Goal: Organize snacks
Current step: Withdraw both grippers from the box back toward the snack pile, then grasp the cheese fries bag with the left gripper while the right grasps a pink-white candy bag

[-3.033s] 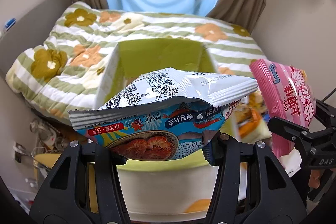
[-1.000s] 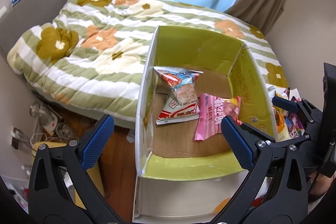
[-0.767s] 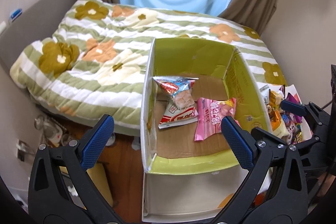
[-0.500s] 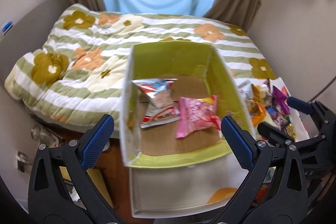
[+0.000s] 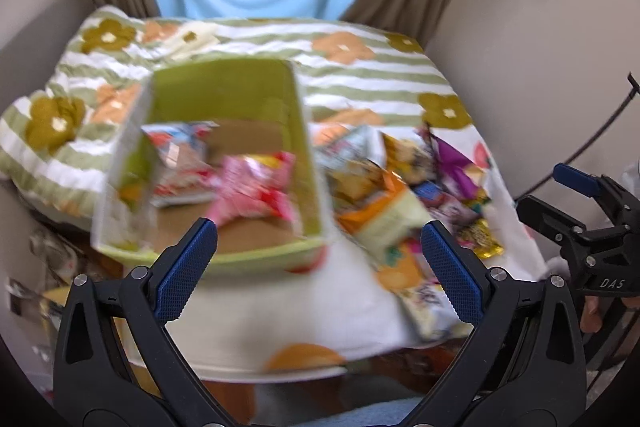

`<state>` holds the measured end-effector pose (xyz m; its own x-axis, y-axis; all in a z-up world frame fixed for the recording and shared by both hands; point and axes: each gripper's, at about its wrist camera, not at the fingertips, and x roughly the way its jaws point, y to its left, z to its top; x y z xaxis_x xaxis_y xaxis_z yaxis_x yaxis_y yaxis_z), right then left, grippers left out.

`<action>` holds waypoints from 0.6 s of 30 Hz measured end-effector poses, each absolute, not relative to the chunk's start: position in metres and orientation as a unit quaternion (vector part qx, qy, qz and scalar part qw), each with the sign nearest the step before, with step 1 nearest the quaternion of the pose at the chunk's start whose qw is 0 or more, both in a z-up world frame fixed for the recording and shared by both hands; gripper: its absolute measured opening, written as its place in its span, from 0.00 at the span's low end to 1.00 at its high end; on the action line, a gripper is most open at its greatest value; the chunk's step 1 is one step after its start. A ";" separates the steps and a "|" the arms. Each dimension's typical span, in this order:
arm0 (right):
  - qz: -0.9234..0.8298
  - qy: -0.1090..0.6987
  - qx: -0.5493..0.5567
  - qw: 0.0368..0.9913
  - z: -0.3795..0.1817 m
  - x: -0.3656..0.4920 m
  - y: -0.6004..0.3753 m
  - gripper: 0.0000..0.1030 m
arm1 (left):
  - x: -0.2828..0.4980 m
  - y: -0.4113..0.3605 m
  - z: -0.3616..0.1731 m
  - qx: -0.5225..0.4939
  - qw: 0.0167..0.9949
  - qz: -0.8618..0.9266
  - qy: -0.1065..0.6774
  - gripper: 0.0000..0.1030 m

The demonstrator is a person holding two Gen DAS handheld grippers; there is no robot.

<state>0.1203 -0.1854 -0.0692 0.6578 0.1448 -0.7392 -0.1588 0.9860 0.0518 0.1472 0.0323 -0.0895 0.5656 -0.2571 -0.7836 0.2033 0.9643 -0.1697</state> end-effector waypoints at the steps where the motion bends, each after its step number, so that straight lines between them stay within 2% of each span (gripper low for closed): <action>1: 0.086 0.409 -0.009 0.909 -0.073 0.117 -0.196 0.99 | 0.143 0.019 -0.095 -0.030 0.880 -0.130 0.455 0.98; 9: 0.090 0.436 0.006 0.896 -0.109 0.096 -0.283 0.99 | 0.118 -0.066 -0.151 -0.058 0.842 -0.131 0.521 0.98; 18: 0.103 0.482 0.038 0.869 -0.161 0.096 -0.329 0.99 | 0.113 -0.112 -0.215 -0.063 0.787 -0.123 0.601 0.98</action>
<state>0.0961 -0.3289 -0.1611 0.5142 0.2152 -0.8302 -0.1426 0.9760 0.1646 0.1133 -0.1123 -0.2152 0.2467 -0.2691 -0.9310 0.1171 0.9619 -0.2470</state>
